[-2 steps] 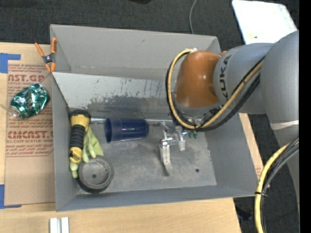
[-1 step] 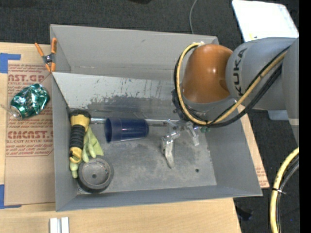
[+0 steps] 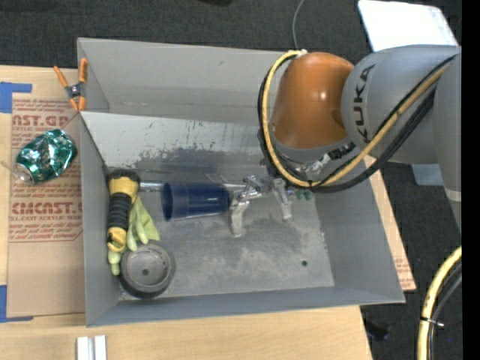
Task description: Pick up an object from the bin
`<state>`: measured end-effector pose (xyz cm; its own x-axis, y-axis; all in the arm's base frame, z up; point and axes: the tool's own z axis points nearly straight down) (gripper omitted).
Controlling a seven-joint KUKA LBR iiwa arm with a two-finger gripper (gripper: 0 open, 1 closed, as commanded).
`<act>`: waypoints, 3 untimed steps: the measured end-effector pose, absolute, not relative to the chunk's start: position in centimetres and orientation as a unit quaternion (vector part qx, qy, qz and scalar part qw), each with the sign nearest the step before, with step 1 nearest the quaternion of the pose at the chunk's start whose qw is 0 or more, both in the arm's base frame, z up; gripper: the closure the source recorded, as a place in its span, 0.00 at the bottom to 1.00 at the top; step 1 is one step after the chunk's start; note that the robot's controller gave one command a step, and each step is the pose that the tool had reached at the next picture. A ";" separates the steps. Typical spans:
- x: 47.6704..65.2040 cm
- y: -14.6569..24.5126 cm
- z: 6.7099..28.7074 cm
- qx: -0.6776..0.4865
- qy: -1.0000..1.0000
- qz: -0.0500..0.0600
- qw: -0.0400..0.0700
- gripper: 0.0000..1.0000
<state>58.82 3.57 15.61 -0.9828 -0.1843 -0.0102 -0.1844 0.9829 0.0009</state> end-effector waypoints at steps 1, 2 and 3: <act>58.9 1.9 18.7 -0.168 0.986 -0.001 0.007 0.00; 59.3 0.6 16.4 -0.145 0.989 0.001 0.008 0.00; 54.4 2.1 14.0 -0.171 0.985 -0.002 0.013 0.00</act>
Offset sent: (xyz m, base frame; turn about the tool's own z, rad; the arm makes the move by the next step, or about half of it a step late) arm 0.0059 -0.0323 -0.0009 -0.0917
